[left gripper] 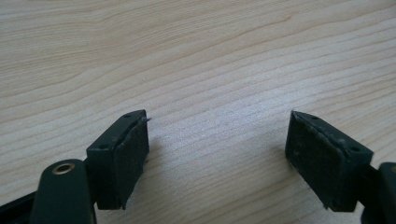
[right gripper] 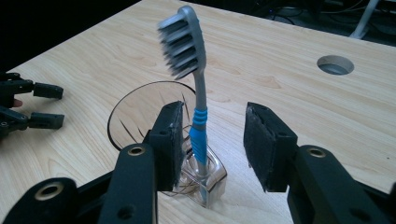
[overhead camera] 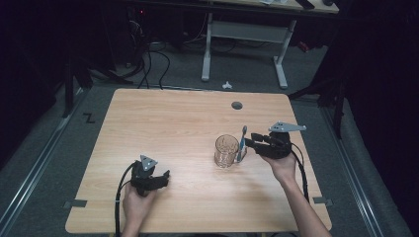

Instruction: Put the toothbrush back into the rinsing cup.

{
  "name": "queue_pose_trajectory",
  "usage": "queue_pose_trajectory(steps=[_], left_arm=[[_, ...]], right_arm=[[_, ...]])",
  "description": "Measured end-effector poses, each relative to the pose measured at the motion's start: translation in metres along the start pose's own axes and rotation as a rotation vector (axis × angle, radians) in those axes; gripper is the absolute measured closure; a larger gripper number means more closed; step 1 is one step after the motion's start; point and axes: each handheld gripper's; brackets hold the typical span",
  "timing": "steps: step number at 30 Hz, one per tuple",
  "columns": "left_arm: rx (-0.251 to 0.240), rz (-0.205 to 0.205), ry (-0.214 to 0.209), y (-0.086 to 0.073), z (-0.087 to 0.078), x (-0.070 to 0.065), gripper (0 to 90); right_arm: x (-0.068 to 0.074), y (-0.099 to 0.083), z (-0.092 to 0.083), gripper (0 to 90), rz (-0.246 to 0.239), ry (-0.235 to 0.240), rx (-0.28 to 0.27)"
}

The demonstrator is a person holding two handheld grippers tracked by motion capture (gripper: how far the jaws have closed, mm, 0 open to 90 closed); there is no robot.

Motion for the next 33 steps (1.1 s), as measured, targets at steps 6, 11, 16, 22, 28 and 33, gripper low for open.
queue_pose_trajectory(steps=[6, 11, 16, 22, 28, 33], left_arm=[[-0.001, -0.002, 0.000, 0.000, 0.000, 0.000, 22.1], [-0.001, -0.002, 0.000, 0.000, 0.000, 0.000, 22.1], [-0.001, -0.001, 0.000, 0.000, 0.000, 0.000, 22.1], [-0.001, -0.001, 0.001, 0.000, 0.000, 0.000, 22.1], [-0.001, -0.001, 0.000, 0.000, 0.000, 0.000, 22.1], [-0.001, -0.002, 0.001, 0.000, 0.000, 0.000, 22.1]], right_arm=[[-0.003, -0.002, -0.006, 57.9, 0.011, -0.006, -0.008], [-0.005, -0.003, -0.010, 58.0, 0.016, -0.010, -0.017], [-0.006, -0.004, -0.014, 58.1, 0.022, -0.015, -0.025], [-0.008, -0.006, -0.019, 58.2, 0.027, -0.019, -0.031], [-0.011, -0.009, -0.025, 58.2, 0.040, -0.022, -0.037], [-0.014, -0.009, -0.032, 58.2, 0.046, -0.027, -0.050]])
Point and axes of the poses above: each handheld gripper's, and its own axes: z roughly forward along the jaws, y roughly out of its top, x roughly to its left, and after that the axes turned 2 degrees about z, right-handed
